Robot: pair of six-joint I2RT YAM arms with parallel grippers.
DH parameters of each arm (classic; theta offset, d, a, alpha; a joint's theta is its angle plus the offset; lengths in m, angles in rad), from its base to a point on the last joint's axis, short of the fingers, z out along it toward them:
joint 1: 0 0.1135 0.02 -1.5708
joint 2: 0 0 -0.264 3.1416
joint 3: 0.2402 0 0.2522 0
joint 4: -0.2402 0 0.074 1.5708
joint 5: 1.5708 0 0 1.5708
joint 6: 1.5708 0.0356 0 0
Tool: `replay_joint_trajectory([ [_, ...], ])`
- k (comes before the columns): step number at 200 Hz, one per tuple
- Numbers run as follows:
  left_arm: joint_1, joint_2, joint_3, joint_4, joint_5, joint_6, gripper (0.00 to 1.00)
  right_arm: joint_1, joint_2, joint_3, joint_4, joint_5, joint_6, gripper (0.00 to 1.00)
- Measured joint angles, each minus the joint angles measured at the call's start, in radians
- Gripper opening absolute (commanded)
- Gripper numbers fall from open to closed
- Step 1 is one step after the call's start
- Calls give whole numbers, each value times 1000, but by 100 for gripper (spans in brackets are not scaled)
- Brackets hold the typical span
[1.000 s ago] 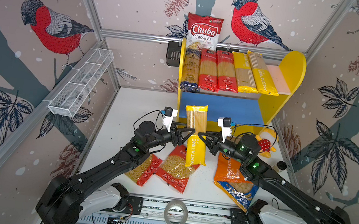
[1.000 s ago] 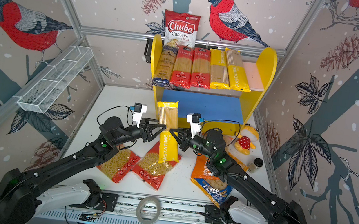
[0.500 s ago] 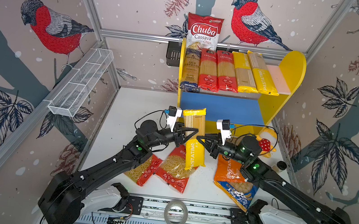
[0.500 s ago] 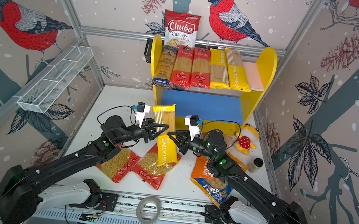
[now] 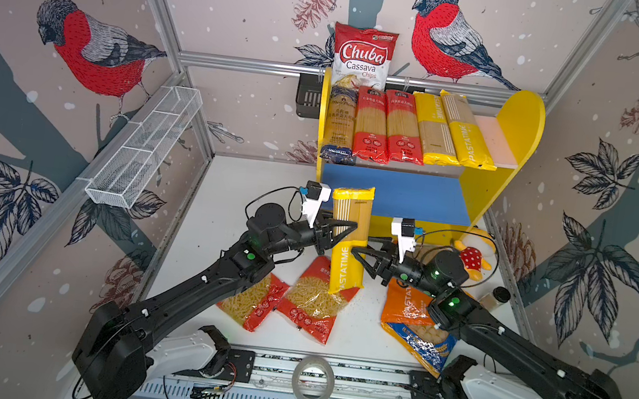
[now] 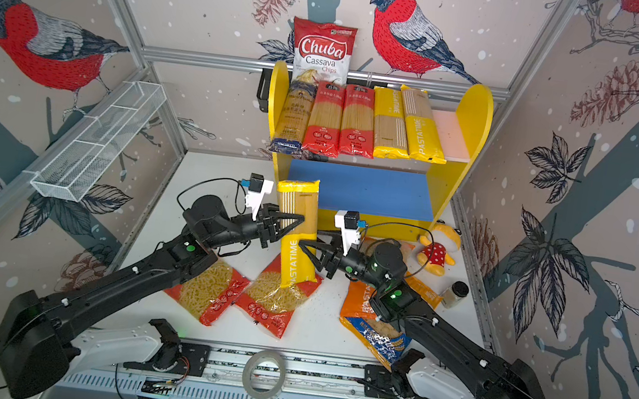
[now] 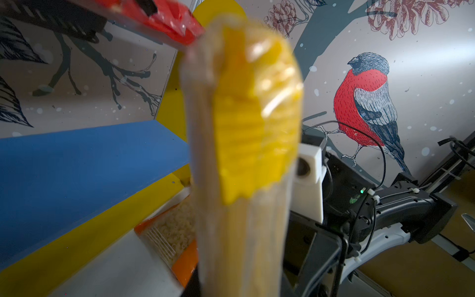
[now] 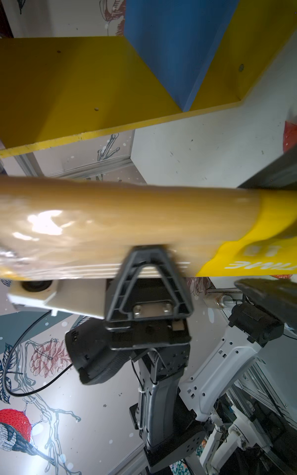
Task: Place and organize the pasta boxes and bags onto the shelf
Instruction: 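Raise the yellow pack toward the shelf top with both grippers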
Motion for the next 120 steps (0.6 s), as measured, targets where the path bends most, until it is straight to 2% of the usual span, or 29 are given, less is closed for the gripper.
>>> replay_joint_trajectory([
  [32,1,27,146,-31,-47,55,4,-43,-27,-72,48,-9,58,66],
  [56,1,71,255,-34,-59,81,3,-82,-40,-106,106,-6,92,68],
  [74,0,85,279,-31,-66,84,3,-93,-44,-125,127,-6,124,69],
  [96,0,137,333,-10,-69,75,3,-160,-38,-183,238,-15,238,69],
  [120,2,163,354,17,-85,37,3,-171,-35,-191,328,-28,320,69],
])
